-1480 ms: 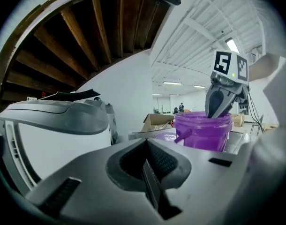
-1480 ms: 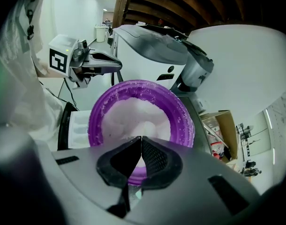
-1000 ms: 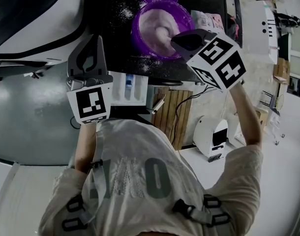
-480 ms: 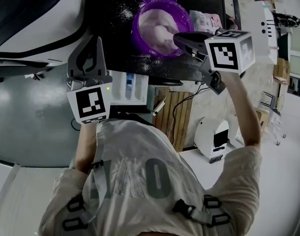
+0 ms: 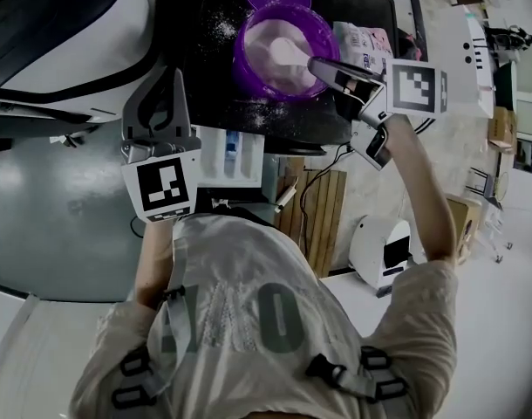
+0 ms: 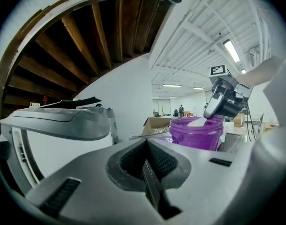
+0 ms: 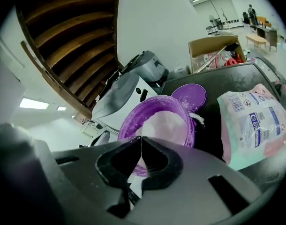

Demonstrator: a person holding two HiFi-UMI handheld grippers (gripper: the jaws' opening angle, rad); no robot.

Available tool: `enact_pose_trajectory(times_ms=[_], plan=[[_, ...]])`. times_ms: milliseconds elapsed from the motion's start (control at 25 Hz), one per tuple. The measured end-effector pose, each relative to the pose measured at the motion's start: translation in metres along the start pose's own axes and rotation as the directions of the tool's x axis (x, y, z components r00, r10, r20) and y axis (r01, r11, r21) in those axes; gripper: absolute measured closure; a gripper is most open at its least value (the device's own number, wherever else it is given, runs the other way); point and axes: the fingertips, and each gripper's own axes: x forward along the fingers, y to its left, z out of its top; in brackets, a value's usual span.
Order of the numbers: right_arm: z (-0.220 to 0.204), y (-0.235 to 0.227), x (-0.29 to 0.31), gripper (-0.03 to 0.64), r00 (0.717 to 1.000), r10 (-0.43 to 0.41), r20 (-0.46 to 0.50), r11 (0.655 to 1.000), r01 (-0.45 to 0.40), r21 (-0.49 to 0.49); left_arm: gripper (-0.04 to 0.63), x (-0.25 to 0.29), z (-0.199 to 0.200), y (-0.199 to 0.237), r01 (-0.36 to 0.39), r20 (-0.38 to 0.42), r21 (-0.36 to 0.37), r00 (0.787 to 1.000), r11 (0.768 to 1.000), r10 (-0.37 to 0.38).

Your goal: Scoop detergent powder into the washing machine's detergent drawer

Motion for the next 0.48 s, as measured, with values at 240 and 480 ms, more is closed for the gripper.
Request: enact_pose_trajectory(times_ms=[240,480], plan=[[0.006,-0.003,-0.007,0.604,0.996,0.028,0.084,0.998,-0.033,0.056,0.574,-0.007,0.012,-0.005,0.000,0.019,0.030,1.000,1.000,0.000],[0.003,0.001,-0.015,0.604,0.974,0.108,0.201,0.968,-0.149,0.202,0.574,-0.014,0.027,-0.014,0.007,0.042,0.066,0.999,0.998,-0.009]])
